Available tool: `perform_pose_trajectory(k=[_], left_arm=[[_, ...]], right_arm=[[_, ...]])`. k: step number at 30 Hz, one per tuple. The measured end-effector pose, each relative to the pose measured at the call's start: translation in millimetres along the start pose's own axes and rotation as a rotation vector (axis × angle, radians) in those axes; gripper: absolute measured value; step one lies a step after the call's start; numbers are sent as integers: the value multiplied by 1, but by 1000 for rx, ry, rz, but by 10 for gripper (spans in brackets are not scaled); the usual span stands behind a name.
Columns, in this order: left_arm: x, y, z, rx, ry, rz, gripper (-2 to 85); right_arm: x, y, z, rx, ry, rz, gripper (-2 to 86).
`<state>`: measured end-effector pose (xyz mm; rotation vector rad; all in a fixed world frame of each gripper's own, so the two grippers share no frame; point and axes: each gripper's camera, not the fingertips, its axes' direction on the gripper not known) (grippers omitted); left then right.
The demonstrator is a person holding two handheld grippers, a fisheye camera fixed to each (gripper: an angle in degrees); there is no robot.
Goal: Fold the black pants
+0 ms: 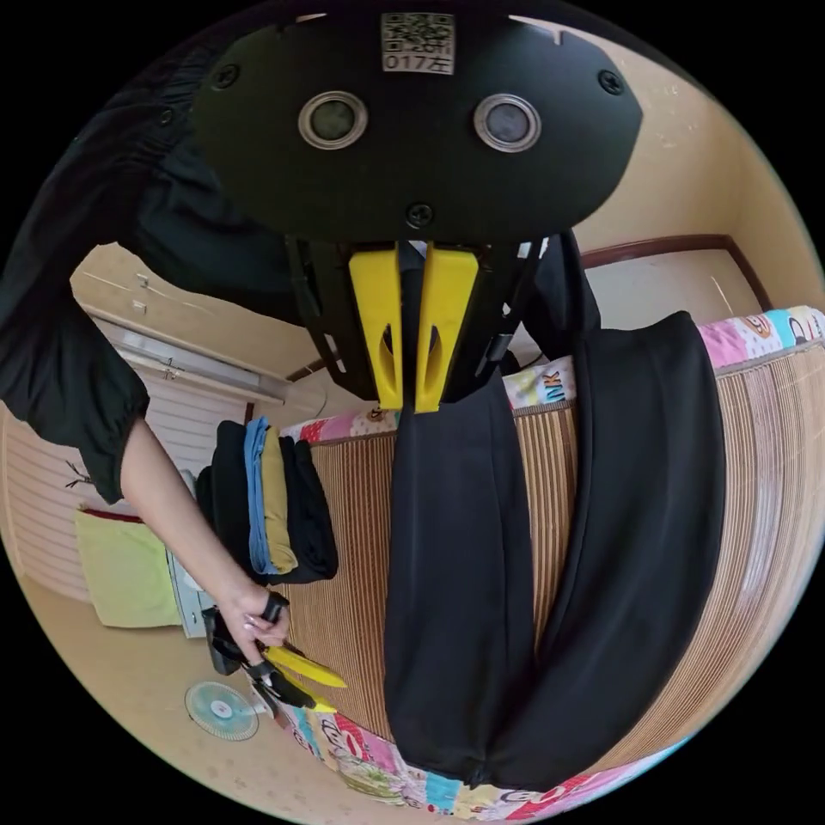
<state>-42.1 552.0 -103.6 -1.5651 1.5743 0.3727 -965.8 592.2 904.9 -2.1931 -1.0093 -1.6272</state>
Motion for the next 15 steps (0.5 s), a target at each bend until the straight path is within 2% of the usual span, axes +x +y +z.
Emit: perform_pose_trajectory(k=[2, 5, 10, 15], left_arm=[[-11, 6, 1, 23, 42, -32, 7], [-28, 16, 4, 48, 103, -74, 7], [-43, 28, -3, 79, 211, -100, 6], [-64, 45, -25, 130, 305, -91, 6]], right_arm=[[79, -45, 9, 92, 55, 217, 135], [147, -71, 15, 228, 12, 390, 141], [197, -109, 48, 320, -114, 444, 131], [200, -152, 71, 370, -42, 437, 80]])
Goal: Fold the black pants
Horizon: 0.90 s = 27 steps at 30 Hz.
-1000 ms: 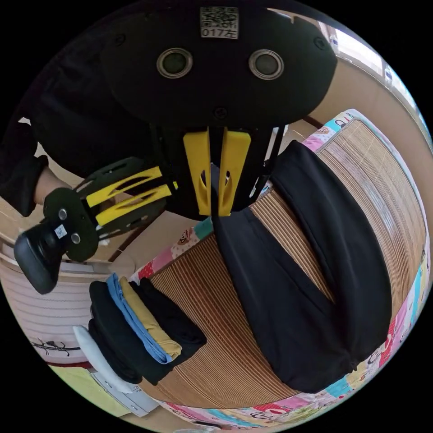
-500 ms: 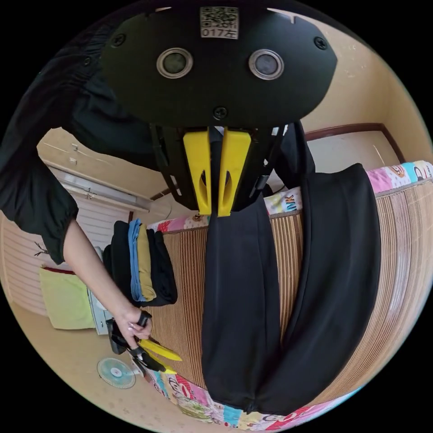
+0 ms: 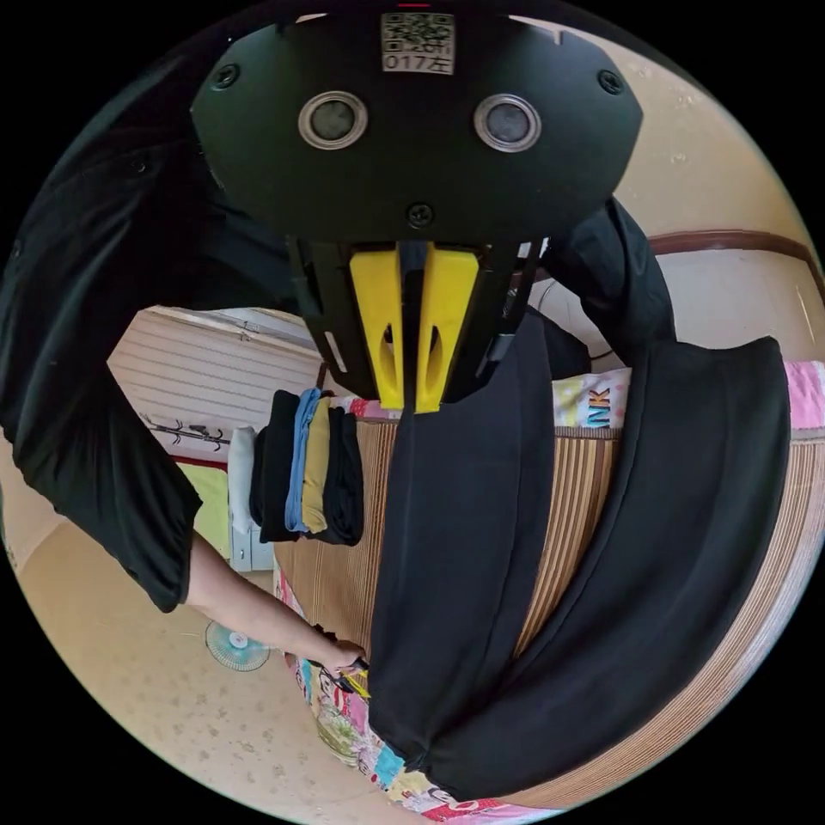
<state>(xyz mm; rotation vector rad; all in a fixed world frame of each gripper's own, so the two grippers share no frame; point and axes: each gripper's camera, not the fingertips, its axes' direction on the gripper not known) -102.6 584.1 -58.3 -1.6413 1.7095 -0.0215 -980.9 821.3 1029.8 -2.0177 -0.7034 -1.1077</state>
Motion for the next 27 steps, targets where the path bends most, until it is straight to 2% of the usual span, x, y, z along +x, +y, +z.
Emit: perform_pose_trajectory(k=[3, 5, 7, 9, 12, 16, 20, 21, 23, 27], left_arm=[[-18, 13, -27, 69, 164, -17, 7], [-31, 22, -47, 115, 282, -25, 7], [-45, 30, -67, 160, 398, -39, 7], [-64, 39, -93, 202, 493, -75, 7], [-84, 46, -126, 243, 523, -89, 8], [-120, 50, -164, 327, 468, -137, 12], [-172, 48, -199, 340, 148, -269, 15], [-183, 45, -204, 327, 69, -293, 14], [-194, 37, -208, 284, 25, -288, 11], [-196, 21, -217, 203, 40, -234, 6]], right_arm=[[-47, 3, 13, 42, 162, -152, 44], [-106, 22, 34, 45, 401, -335, 32], [-155, 48, 43, 127, 535, -403, 27], [-207, 79, 59, 173, 577, -521, 23], [-283, 131, 108, 160, 607, -755, 21], [-317, 173, 201, 105, 515, -793, 22], [-274, 190, 304, -82, 436, -686, 26], [-264, 194, 311, -93, 414, -661, 27], [-227, 216, 324, -127, 352, -620, 31], [-184, 272, 324, -249, 484, -764, 44]])
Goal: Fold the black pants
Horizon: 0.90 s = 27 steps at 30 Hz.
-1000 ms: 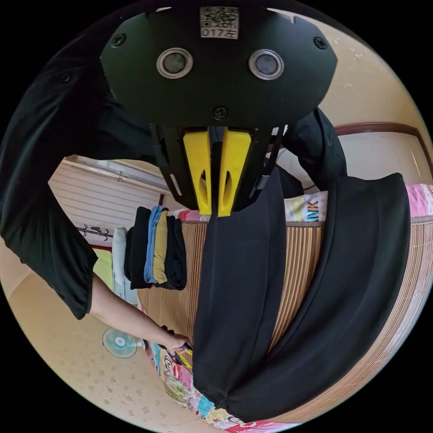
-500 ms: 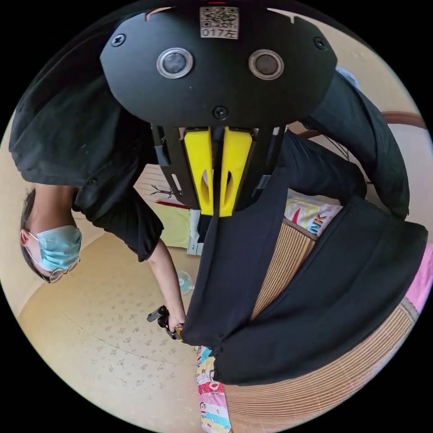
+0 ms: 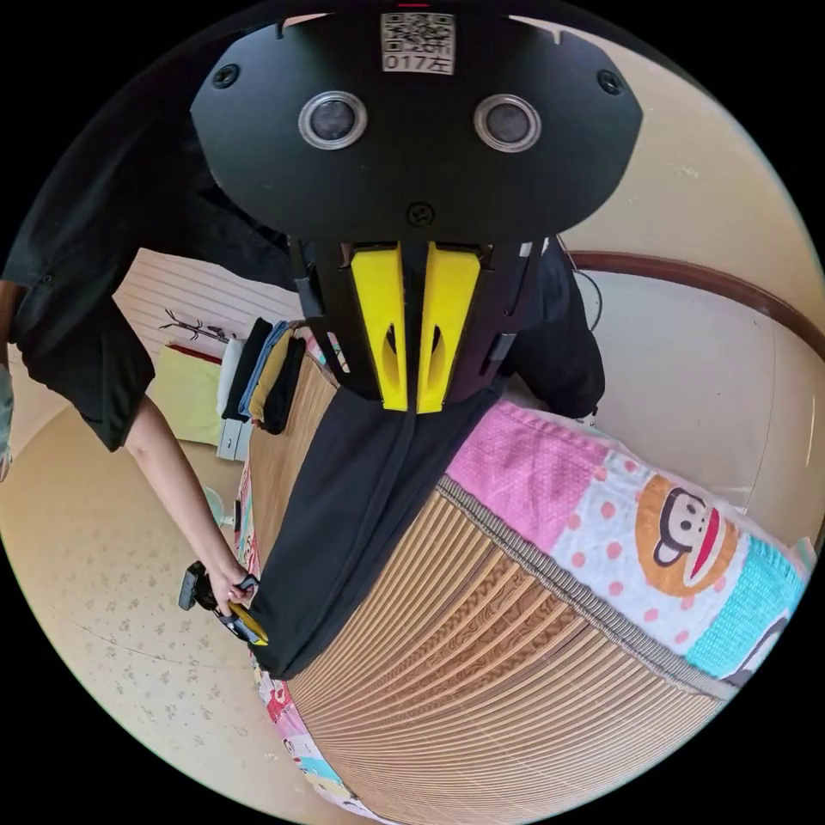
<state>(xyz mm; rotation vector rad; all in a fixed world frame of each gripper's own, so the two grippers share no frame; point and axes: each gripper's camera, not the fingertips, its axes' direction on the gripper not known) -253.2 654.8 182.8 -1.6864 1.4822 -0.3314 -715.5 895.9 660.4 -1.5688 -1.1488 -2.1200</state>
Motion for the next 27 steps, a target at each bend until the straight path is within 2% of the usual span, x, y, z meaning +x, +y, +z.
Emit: perform_pose_trajectory(k=[2, 4, 9, 12, 13, 16, 20, 22, 27], left_arm=[[8, -4, -4, -42, -3, 44, 4], [17, -6, -8, -81, 9, 81, 1], [45, -6, -23, -157, 45, 178, -5], [57, -8, -29, -185, 65, 220, -7], [59, -8, -31, -190, 74, 230, -7], [70, -6, -45, -194, 128, 282, -7], [84, 1, -61, -212, 258, 382, -7], [85, 1, -65, -216, 256, 395, -7], [73, -13, -78, -163, 117, 329, -7]], right_arm=[[-11, 44, 7, -89, 95, -110, 62], [-23, 64, 8, -112, 107, -155, 80], [-48, 56, 36, -111, 44, -90, 126], [-53, 47, 77, -163, 91, 14, 86], [-53, 50, 82, -134, 207, 63, 62], [-61, 64, 66, -39, 237, 94, 34], [-75, 82, 18, 125, 180, 99, 24], [-83, 80, 10, 169, 167, 90, 22], [-54, 67, 62, 26, 103, 171, 28]])
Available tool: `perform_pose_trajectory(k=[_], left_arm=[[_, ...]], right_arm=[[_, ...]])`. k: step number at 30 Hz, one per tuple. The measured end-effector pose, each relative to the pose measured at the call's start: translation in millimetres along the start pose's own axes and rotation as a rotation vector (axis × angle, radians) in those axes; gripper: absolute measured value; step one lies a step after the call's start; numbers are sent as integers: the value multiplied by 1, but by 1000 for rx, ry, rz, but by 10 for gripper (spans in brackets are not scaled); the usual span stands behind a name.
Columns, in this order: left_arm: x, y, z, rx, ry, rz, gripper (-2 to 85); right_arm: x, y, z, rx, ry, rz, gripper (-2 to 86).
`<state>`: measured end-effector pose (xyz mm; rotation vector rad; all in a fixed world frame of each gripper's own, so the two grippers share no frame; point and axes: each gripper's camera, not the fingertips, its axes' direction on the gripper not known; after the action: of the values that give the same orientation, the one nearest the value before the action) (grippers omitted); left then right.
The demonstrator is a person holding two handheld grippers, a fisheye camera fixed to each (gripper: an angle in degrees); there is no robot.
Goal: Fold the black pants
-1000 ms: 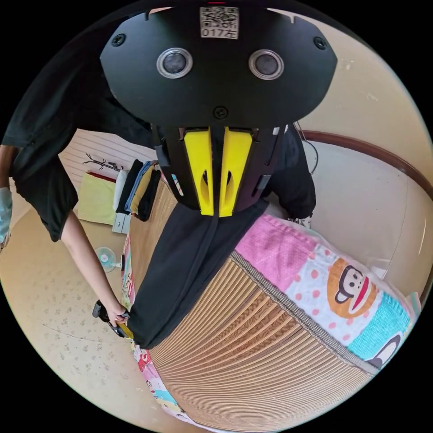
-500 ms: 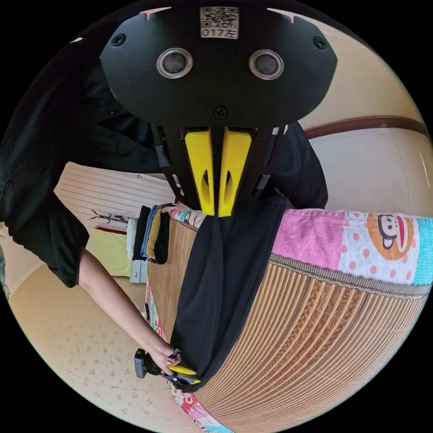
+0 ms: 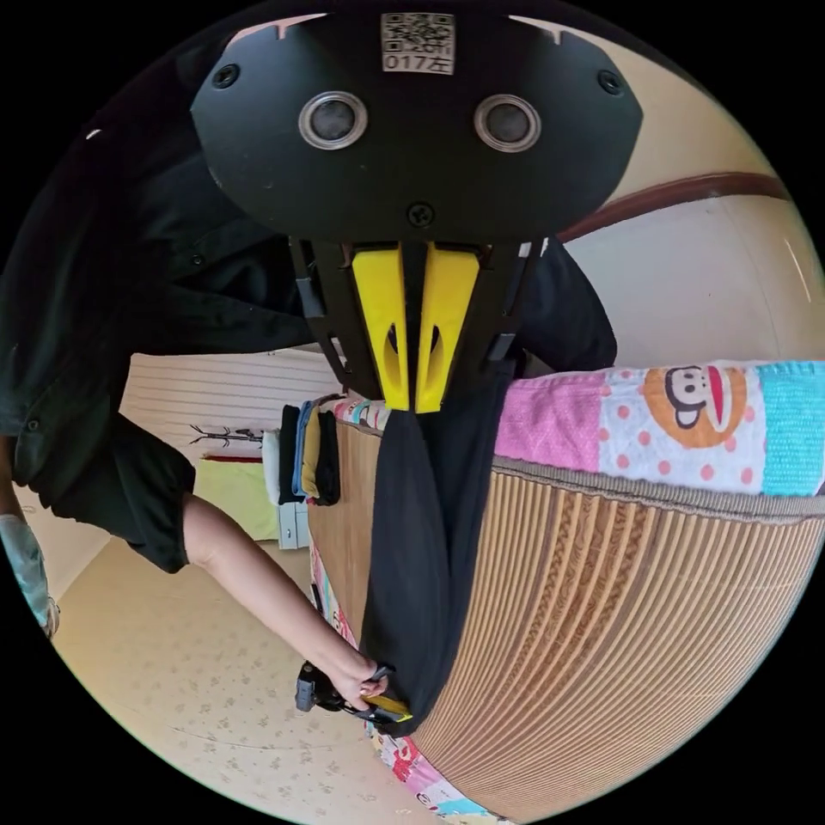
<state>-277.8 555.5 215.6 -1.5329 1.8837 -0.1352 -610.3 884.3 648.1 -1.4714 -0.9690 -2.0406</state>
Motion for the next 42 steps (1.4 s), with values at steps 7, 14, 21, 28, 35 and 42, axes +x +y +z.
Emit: perform_pose_trajectory(k=[7, 14, 21, 28, 35, 42], left_arm=[[-10, -3, 6, -59, -175, -213, -3], [37, -47, -15, 64, -163, -64, 56], [74, -133, 21, -36, -212, 88, 59], [110, -150, 49, -186, -224, 213, -3], [108, -134, 46, -201, -132, 138, -7], [123, -142, 49, -187, -120, 40, 46]], right_arm=[[42, 49, -74, -12, -181, -164, 60], [145, 184, -157, -160, -172, -16, 91], [165, 317, -145, -315, -335, 202, 76], [138, 361, -183, -268, -396, 261, 37], [147, 373, -207, -297, -323, 216, 31], [163, 379, -224, -252, -393, 303, 57]])
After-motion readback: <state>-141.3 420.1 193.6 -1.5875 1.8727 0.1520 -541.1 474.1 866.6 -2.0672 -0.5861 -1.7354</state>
